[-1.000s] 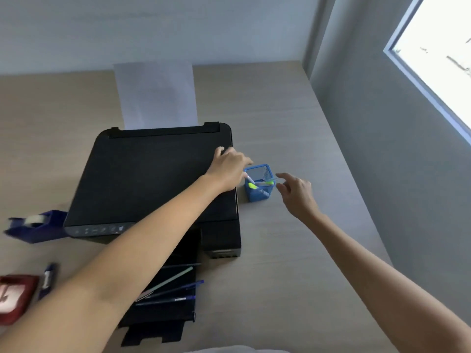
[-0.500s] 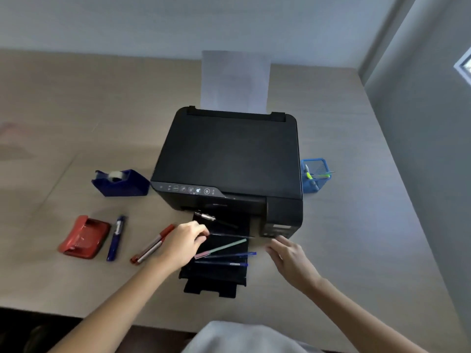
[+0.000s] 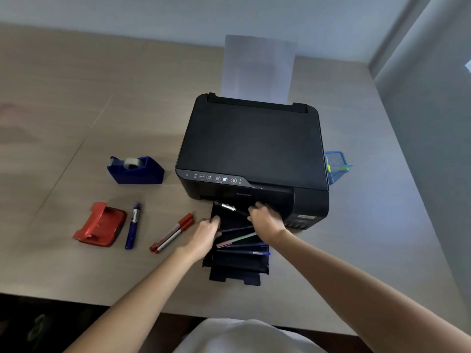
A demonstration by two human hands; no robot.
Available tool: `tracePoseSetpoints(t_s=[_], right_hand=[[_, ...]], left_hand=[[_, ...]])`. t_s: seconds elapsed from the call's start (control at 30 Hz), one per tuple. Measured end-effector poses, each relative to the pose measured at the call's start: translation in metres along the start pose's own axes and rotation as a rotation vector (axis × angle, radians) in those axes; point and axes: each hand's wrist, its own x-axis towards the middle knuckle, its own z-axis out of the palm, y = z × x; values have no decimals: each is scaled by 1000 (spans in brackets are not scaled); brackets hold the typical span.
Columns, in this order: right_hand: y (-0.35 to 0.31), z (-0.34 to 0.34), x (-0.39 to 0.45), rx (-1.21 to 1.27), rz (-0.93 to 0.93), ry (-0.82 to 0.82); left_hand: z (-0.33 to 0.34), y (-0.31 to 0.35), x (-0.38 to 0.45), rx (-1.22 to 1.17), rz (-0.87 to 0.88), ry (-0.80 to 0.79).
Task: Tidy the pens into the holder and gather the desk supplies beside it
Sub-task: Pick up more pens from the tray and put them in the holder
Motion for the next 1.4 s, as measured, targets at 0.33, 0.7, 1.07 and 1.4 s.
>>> tracePoseSetpoints(t_s=[0.33,0.7,1.07,1.4], right_hand=[[5,-6,-24,109,82,108],[41,-22,-105,282,37,280],[89,-66,-140,522,28,542],[192,-118,-106,642,375,794]], left_hand=[[14,-9,-1,44,92,126],[11,29,20,462,165,-68],[11,40,10,679,61,-97],[-126,121,-9,175,122,-269]])
